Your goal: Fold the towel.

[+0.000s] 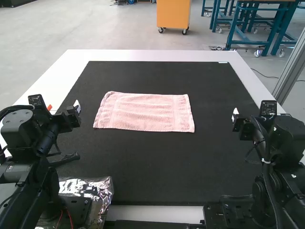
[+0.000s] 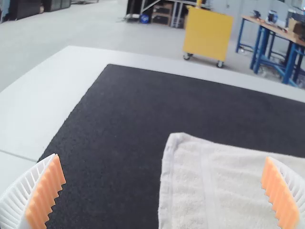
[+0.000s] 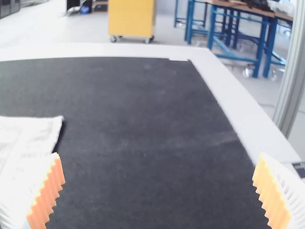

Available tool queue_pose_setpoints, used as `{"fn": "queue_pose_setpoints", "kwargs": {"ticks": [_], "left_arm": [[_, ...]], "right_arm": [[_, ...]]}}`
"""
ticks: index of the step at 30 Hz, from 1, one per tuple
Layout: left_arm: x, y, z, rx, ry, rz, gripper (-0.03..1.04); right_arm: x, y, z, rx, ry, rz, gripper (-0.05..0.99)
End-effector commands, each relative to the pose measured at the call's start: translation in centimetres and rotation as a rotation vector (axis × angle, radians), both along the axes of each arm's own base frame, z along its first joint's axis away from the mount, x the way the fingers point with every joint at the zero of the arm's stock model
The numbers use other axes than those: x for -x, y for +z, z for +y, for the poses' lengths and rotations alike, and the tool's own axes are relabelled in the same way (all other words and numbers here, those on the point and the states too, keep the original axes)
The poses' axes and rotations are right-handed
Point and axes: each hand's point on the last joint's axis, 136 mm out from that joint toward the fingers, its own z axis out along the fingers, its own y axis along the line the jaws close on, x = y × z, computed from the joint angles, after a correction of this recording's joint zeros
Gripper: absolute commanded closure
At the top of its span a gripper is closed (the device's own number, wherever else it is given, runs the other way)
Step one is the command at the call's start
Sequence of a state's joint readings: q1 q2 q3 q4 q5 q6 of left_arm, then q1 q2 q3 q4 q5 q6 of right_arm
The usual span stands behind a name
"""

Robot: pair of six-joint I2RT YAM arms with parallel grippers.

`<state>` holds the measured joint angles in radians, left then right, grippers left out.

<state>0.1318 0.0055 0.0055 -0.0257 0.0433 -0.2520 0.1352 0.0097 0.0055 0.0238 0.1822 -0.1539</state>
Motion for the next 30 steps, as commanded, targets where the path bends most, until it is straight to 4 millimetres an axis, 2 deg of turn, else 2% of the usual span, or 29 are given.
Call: {"fn": "queue_pose_setpoints", "kwargs": {"ticks": [1,6,9,11,13,15,17,18,22,26,27,30], "left_arm": [[0.0,0.0,0.4,0.005,0.022,-0.006,0.04],[0.0,0.2,0.4,0.002,0.019,-0.014,0.04],[0.0,0.4,0.5,-0.015,0.023,-0.023,0.04],[0.1,2.0,0.5,-0.067,0.027,-0.079,0.04],[0.6,4.7,1.6,-0.148,0.1,-0.181,0.04],[1.3,7.4,1.9,-0.334,0.156,-0.26,0.04],[1.4,8.3,1.3,-0.55,0.163,-0.268,0.04],[1.4,8.4,1.1,-0.586,0.154,-0.271,0.04],[1.7,9.0,1.1,-0.588,0.164,-0.295,0.04],[1.8,9.6,0.8,-0.639,0.162,-0.312,0.04],[2.0,10.1,0.9,-0.64,0.172,-0.323,0.04],[3.1,13.4,0.7,-0.64,0.19,-0.38,0.05]], "right_arm": [[0.0,0.0,0.1,0.007,0.005,-0.006,0.02],[0.0,0.0,0.1,0.005,0.007,-0.007,0.02],[0.0,2.4,0.1,-0.047,0.008,-0.105,0.02],[0.1,4.5,0.0,-0.041,0.004,-0.191,0.02],[0.4,6.3,0.0,0.074,-0.005,-0.258,0.02],[0.6,7.2,-0.1,0.224,-0.022,-0.29,0.02],[0.8,7.9,0.0,0.336,-0.033,-0.309,0.02],[0.8,8.0,0.0,0.356,-0.035,-0.313,0.02],[0.9,8.4,1.5,0.501,0.032,-0.344,0.03],[1.7,10.7,0.6,0.485,-0.031,-0.416,0.03],[2.0,11.9,0.4,0.462,-0.042,-0.436,0.03],[2.6,15.2,0.1,0.377,-0.046,-0.464,0.03]]}}
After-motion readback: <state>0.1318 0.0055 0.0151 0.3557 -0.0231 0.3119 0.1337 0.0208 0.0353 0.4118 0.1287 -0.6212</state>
